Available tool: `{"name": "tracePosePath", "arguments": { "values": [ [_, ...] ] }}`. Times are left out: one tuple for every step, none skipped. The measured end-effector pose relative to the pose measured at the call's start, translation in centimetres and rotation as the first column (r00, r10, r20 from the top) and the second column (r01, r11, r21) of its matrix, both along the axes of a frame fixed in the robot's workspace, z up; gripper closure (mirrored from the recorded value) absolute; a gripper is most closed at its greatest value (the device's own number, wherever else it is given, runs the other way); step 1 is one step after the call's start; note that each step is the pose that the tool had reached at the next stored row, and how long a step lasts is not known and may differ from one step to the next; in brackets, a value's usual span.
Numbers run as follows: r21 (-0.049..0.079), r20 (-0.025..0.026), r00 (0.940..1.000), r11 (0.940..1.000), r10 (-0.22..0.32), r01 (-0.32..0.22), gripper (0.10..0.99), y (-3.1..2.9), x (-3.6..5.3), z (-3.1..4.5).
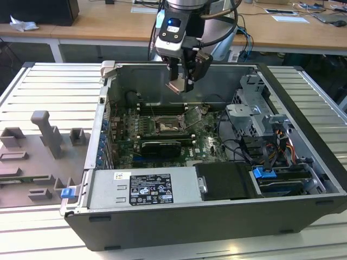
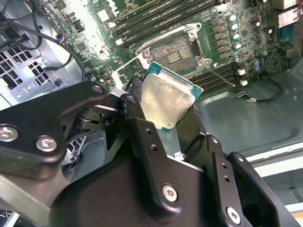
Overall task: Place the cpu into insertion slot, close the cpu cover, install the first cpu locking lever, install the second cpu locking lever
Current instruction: 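Place the cpu into insertion slot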
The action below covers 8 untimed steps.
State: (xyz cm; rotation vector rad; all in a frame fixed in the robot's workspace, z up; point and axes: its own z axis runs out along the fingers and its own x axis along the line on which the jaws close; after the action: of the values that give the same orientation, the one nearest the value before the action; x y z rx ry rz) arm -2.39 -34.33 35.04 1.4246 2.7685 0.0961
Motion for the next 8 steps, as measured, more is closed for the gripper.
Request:
{"name": "tracePosePath", "arguments": {
  "values": [
    [0.000, 0.0000, 1.0000, 1.0000, -0.002, 0.002, 0.553, 0.00, 0.00, -0.02],
    [0.000, 0.0000, 1.0000, 1.0000, -0.006, 0.006, 0.553, 0.00, 0.00, -0.07],
    [0.000, 0.0000, 1.0000, 1.0000, -0.008, 0.008, 0.553, 0.00, 0.00, -0.09],
    [0.000, 0.0000, 0.9999, 0.9999, -0.010, 0.010, 0.553, 0.00, 0.00, -0.11],
    [0.000, 0.0000, 0.9999, 0.9999, -0.013, 0.013, 0.553, 0.00, 0.00, -0.14],
    [0.000, 0.0000, 0.9999, 0.9999, -0.016, 0.016, 0.553, 0.00, 0.00, -0.17],
    [0.000, 0.0000, 0.9998, 0.9998, -0.022, 0.022, 0.553, 0.00, 0.00, -0.23],
    [0.000, 0.0000, 0.9996, 0.9996, -0.027, 0.027, 0.553, 0.00, 0.00, -0.26]
  ]
}}
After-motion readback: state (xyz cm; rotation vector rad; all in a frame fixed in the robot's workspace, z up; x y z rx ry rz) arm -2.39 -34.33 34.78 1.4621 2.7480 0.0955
